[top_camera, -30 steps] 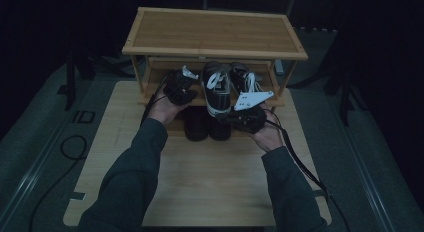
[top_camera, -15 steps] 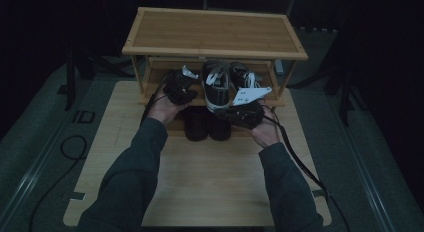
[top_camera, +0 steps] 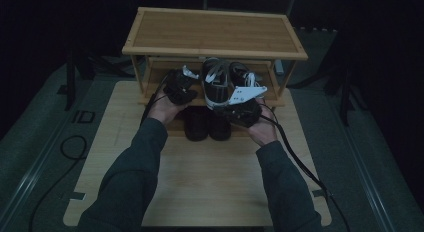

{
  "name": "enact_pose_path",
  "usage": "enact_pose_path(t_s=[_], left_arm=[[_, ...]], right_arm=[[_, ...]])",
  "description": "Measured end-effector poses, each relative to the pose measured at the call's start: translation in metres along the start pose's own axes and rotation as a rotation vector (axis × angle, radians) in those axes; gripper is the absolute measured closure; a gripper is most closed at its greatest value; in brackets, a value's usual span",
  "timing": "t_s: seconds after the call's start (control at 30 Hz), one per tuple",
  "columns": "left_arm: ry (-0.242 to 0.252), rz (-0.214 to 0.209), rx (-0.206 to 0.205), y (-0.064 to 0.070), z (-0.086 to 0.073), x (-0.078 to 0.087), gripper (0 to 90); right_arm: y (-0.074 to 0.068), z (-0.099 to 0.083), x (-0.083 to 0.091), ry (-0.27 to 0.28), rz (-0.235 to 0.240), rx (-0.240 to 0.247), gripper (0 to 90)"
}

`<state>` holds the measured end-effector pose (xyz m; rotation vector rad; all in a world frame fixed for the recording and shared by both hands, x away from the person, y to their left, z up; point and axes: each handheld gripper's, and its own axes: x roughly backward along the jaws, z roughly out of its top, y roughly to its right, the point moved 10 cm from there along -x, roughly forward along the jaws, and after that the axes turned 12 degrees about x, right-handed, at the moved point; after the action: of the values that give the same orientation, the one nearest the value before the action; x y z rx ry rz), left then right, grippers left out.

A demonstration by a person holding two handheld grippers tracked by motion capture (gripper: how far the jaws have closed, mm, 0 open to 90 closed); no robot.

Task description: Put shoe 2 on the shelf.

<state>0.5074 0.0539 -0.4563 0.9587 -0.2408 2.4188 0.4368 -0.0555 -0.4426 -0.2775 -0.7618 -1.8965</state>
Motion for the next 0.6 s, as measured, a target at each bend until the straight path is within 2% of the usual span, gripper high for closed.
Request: enact_pose_path(t_s=[0.2, 0.27, 0.6], left_arm=[[0.002, 0.0, -0.002, 0.0, 0.0, 0.0, 90.0], [0.004, -0.001, 0.001, 0.0, 0.0, 0.0, 90.0], [0.002, 0.0, -0.002, 0.0, 0.0, 0.0, 90.0]], right_arm=[[-0.008, -0.008, -0.01, -0.052, 0.013, 0.023, 90.0], [-0.005, -0.008, -0.012, -0.048, -0.013, 0.018, 90.0], [-0.002, -0.004, -0.017, -0.028, -0.038, 0.017, 90.0]])
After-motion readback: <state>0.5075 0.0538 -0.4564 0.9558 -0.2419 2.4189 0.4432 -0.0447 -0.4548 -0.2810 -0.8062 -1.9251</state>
